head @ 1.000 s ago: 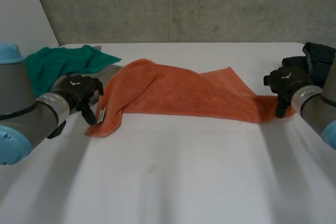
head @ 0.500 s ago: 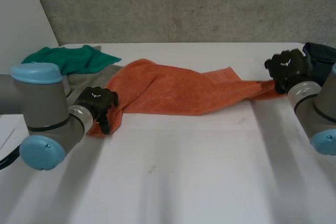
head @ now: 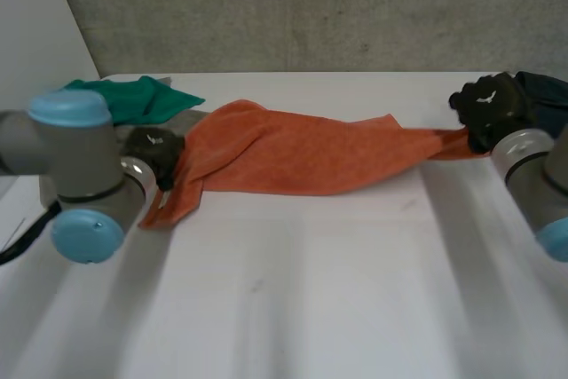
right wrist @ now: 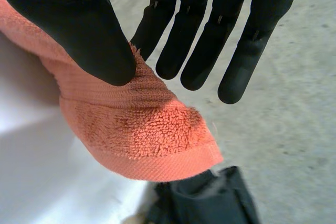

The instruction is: Fold the laundry.

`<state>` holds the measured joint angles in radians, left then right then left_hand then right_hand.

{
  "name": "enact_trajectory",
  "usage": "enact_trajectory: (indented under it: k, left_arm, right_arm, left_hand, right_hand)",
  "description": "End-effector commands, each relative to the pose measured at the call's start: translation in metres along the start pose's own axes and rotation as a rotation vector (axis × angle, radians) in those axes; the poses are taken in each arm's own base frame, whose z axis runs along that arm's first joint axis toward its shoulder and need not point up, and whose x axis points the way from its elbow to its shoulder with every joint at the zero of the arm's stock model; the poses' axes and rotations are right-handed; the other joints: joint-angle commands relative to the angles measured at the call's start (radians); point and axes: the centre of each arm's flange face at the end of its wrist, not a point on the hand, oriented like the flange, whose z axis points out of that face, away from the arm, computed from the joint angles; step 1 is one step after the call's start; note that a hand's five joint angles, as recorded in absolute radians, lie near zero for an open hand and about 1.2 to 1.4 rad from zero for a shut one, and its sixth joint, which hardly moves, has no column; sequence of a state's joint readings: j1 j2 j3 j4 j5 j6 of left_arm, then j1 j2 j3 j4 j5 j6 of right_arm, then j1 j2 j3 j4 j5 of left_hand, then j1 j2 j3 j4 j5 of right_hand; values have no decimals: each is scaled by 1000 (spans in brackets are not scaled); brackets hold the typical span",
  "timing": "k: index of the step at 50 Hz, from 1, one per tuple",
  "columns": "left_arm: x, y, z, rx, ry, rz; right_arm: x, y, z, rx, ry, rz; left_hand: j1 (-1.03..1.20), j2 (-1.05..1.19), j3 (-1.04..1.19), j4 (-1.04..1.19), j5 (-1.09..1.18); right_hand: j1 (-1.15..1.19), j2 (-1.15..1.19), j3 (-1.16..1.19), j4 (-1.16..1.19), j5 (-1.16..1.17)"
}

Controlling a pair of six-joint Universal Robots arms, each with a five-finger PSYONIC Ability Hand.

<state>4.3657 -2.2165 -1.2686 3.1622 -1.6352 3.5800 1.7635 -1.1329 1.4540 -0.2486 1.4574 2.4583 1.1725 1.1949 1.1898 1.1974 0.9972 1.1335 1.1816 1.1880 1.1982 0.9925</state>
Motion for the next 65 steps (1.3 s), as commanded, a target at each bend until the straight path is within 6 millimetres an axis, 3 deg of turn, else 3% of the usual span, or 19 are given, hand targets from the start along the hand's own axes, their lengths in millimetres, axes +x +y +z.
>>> enact_trajectory:
  k: [1, 4, 9, 12, 14, 25, 38, 42, 46, 50, 53, 59, 62, 65]
  left_arm:
    - [-29, -66, -61, 197, -31, -82]
    - [-24, -64, -62, 214, 23, -102]
    - [-17, -48, -47, 170, 61, -111]
    - [-11, -33, -39, 108, 76, -116]
    - [-2, -21, -32, 60, 93, -115]
    - [27, 8, -5, -73, 140, -153]
    - [39, 14, 17, -103, 81, -167]
    - [41, 11, 20, -109, 54, -159]
    - [30, -7, 8, -90, 13, -164]
    - [13, -41, -24, -38, 4, -166]
    - [1, -69, -59, 24, 25, -172]
    - [-27, -120, -127, 204, 44, -186]
    - [-40, -143, -156, 305, 38, -182]
    - [-50, -155, -179, 350, 34, -181]
  right_arm:
    - [56, -40, -29, 48, 108, -15]
    - [64, -51, -37, 85, 103, -3]
    - [54, -50, -40, 100, 52, 33]
    - [46, -48, -39, 96, 28, 49]
    - [39, -48, -39, 91, 15, 46]
    - [23, -40, -35, 58, -15, 8]
    - [11, -35, -35, 36, -41, -7]
    - [10, -35, -36, 33, -37, -13]
    - [16, -36, -37, 24, -9, -28]
    - [31, -45, -41, 36, 45, -65]
    - [51, -60, -48, 71, 102, -112]
    - [108, -115, -64, 234, 279, -154]
    - [126, -140, -65, 307, 330, -105]
    - [130, -151, -57, 344, 326, -51]
  left_hand:
    - [224, 201, 207, 199, 225]
    - [224, 201, 207, 199, 225]
    - [224, 201, 207, 199, 225]
    - [-510, -532, -527, -535, -509]
    - [-706, -729, -723, -731, -705]
    - [-645, -667, -662, -670, -644]
    - [-572, -594, -589, -597, -571]
    - [222, 200, 205, 197, 223]
    - [224, 201, 207, 199, 225]
    - [224, 201, 207, 199, 225]
    - [224, 201, 207, 199, 225]
    - [224, 201, 207, 199, 225]
    - [224, 201, 207, 199, 225]
    - [224, 201, 207, 199, 225]
  right_hand:
    - [263, 215, 208, 198, 229]
    - [263, 215, 208, 198, 229]
    - [263, 215, 208, 198, 229]
    - [263, 215, 208, 198, 229]
    - [263, 215, 208, 198, 229]
    - [263, 215, 208, 198, 229]
    - [263, 215, 208, 198, 229]
    - [263, 215, 208, 198, 229]
    - [263, 215, 208, 198, 229]
    - [263, 215, 208, 198, 229]
    - [263, 215, 208, 198, 229]
    - [263, 215, 208, 198, 229]
    - [263, 215, 208, 198, 229]
    - [263, 215, 208, 198, 229]
